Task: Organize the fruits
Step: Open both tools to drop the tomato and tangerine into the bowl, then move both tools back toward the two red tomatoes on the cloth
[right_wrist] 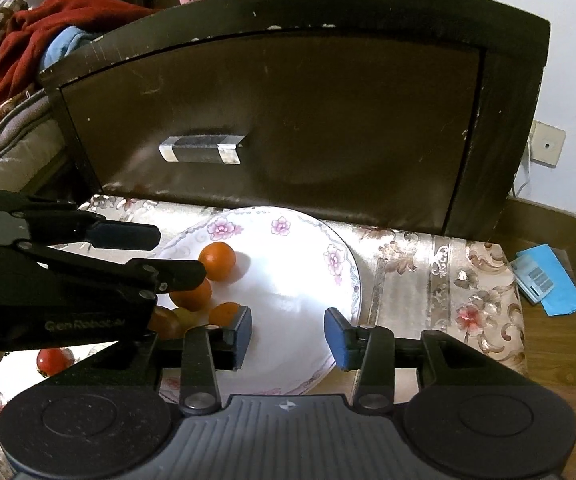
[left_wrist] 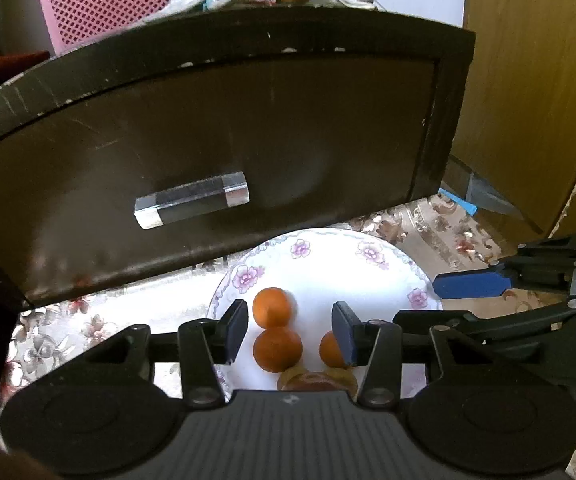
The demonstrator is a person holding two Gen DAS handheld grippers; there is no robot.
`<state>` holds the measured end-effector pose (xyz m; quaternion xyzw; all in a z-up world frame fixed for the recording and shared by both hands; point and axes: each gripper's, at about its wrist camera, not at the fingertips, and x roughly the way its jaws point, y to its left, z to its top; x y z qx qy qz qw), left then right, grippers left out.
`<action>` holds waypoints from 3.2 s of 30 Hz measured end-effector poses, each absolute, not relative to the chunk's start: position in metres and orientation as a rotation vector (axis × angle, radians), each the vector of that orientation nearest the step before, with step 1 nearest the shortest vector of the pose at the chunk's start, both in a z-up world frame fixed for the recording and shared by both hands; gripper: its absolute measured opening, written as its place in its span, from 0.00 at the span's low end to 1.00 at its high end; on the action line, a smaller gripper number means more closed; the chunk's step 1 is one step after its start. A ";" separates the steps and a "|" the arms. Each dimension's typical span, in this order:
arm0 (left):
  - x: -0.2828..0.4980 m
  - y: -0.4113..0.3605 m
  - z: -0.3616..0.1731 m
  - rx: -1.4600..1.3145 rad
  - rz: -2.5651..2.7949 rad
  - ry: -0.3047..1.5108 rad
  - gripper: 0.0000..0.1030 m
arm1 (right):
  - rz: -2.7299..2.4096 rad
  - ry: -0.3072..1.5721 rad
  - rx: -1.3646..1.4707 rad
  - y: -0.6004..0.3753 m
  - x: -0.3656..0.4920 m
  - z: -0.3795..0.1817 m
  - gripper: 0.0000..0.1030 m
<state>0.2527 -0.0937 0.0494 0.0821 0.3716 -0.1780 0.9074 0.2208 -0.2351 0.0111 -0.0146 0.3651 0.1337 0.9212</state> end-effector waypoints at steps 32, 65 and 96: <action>0.189 -0.044 0.061 0.167 -0.315 0.790 0.53 | 0.372 0.754 -0.037 -0.188 0.162 0.021 0.35; 0.178 0.044 0.036 0.050 -0.262 0.945 0.54 | 0.590 0.874 -0.097 -0.077 0.127 -0.023 0.39; 0.192 0.033 -0.006 0.053 -0.287 1.044 0.55 | 0.519 0.957 -0.151 -0.110 0.115 -0.031 0.15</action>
